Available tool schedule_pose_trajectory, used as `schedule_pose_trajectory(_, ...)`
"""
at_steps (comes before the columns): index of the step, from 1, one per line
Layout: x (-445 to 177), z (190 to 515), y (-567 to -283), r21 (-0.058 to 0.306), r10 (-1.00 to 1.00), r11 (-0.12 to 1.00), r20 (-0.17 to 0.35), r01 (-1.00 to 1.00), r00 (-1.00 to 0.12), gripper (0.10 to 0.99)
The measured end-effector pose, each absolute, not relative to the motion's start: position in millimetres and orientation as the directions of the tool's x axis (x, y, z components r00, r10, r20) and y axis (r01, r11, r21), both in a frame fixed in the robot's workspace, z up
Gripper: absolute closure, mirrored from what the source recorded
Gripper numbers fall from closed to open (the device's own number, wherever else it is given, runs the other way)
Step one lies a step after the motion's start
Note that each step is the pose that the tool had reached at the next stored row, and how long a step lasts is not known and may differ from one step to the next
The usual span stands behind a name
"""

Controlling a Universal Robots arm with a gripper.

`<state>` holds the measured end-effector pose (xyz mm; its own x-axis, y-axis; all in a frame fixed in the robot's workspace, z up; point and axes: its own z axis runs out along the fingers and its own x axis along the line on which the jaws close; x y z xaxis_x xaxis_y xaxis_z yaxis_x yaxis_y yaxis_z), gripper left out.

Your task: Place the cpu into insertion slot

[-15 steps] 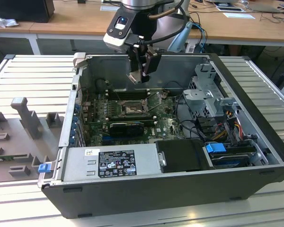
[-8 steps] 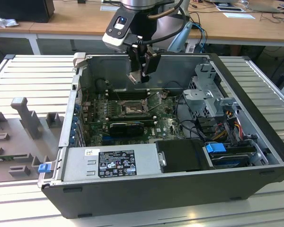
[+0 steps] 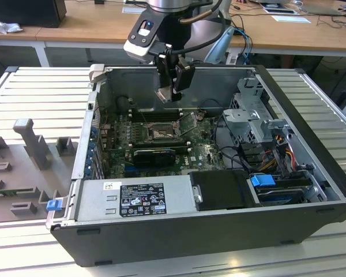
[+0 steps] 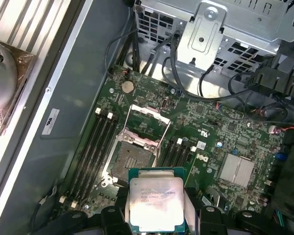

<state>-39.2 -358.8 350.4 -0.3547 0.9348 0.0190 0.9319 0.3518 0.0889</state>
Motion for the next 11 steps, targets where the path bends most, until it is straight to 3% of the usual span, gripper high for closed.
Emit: schedule_pose_trajectory(11,-39.2,349.4,-358.8,0.089,0.949,0.313,0.019,0.946,-0.316,0.557)
